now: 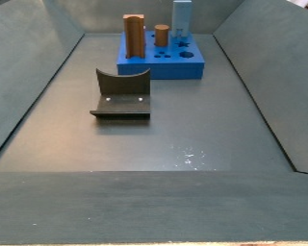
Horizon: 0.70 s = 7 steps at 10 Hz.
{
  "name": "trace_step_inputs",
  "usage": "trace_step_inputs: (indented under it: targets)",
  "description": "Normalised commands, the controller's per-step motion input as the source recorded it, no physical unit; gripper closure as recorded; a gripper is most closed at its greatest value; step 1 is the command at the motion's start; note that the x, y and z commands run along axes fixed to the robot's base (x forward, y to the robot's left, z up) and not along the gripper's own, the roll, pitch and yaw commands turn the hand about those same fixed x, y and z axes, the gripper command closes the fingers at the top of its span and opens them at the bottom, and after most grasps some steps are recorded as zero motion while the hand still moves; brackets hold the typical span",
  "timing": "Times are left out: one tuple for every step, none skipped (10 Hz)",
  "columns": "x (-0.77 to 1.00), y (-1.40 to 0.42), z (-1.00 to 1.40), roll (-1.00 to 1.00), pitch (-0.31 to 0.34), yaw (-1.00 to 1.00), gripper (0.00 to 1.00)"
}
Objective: Pick up the rectangle object. Move up. Move to above the board. Insert the rectangle object.
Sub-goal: Insert the rectangle object.
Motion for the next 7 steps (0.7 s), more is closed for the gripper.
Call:
trace_step_inputs:
  targets:
    - [1.0, -0.11, -0.52, 0.1, 0.0, 0.0, 1.0]
    - [1.0, -0.11, -0.52, 0.1, 0.0, 0.0, 1.0]
    - [1.0, -0.12, -0.52, 0.1, 0.0, 0.0, 1.0]
    - [1.0, -0.13, -0.51, 0.09, 0.0, 0.0, 1.0]
    - [1.0, -0.13, -0.51, 0.1, 0.0, 0.0, 1.0]
    - [0.96, -0.21, -0.48, 0.19, 0.0, 0.0, 1.0]
    - [0.93, -0.33, -0.49, 0.22, 0.0, 0.0, 1.0]
